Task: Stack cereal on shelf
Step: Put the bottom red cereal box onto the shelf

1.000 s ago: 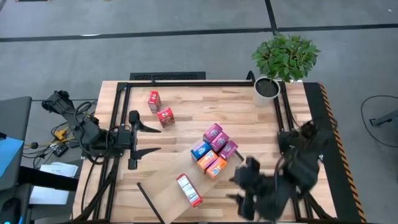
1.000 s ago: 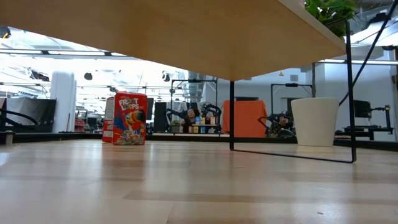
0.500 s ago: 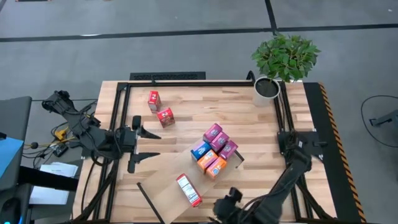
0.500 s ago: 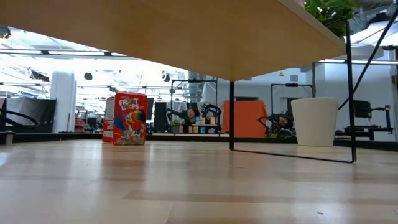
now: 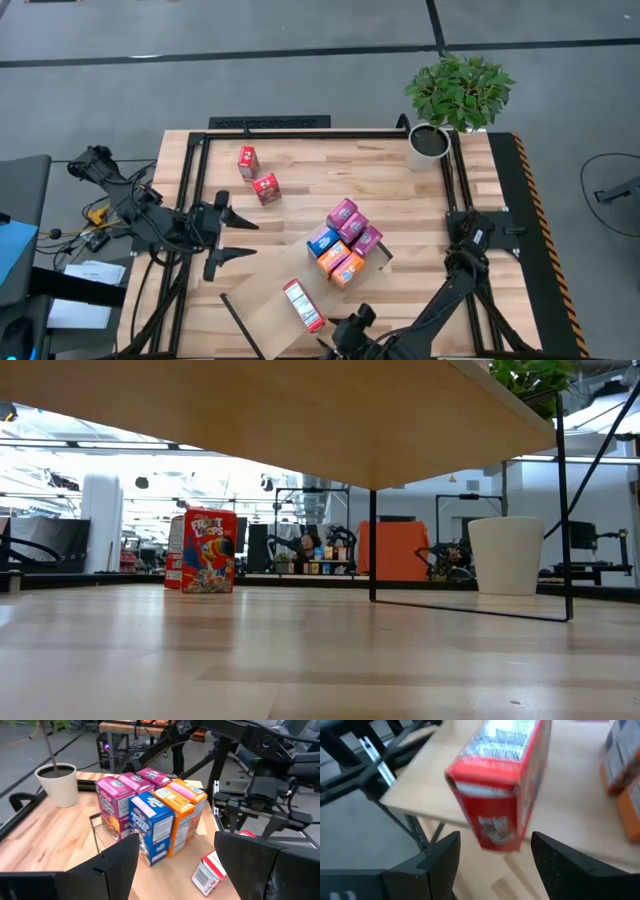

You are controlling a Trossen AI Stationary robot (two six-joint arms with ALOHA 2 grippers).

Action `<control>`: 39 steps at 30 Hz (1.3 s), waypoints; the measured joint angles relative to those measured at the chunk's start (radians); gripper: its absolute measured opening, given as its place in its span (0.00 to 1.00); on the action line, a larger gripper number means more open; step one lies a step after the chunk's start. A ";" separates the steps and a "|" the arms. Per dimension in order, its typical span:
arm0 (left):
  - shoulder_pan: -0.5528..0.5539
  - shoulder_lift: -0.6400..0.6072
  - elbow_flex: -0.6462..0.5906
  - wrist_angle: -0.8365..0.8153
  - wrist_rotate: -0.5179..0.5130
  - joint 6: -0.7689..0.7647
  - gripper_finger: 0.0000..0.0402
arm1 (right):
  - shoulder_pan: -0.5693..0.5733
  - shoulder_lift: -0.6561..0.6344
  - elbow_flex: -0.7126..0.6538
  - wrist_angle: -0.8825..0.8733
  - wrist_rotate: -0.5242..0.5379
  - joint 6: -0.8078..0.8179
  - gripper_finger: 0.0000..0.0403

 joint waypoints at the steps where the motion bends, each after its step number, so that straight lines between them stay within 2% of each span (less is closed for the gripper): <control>1: 0.000 0.000 0.000 -0.001 0.004 0.000 0.62 | -0.006 0.005 0.002 0.031 0.002 -0.016 0.67; 11: 0.000 0.000 -0.001 -0.036 0.019 0.012 0.62 | -0.055 0.013 0.002 0.014 -0.004 -0.038 0.67; 14: 0.000 0.000 -0.001 -0.058 0.027 0.012 0.62 | -0.065 0.008 0.002 0.016 -0.037 -0.059 0.67; 19: 0.000 0.000 -0.001 -0.066 0.071 0.012 0.62 | -0.038 0.003 0.023 0.024 -0.221 -0.061 0.67; 25: 0.000 0.000 -0.001 -0.100 0.072 0.012 0.62 | 0.013 0.003 0.021 0.084 -0.529 0.006 0.67; 28: 0.000 0.000 -0.001 -0.103 0.071 0.012 0.62 | 0.024 0.012 0.021 0.145 -0.620 -0.003 0.67; 31: 0.000 0.000 -0.001 -0.103 0.072 0.012 0.62 | 0.013 0.013 0.021 0.203 -0.635 -0.008 0.67; 35: 0.000 0.000 -0.001 -0.103 0.073 0.012 0.62 | -0.010 0.010 0.021 0.288 -0.594 -0.045 0.67; 39: 0.000 0.000 -0.001 -0.104 0.119 0.012 0.62 | -0.028 0.003 0.024 0.359 -0.584 -0.086 0.67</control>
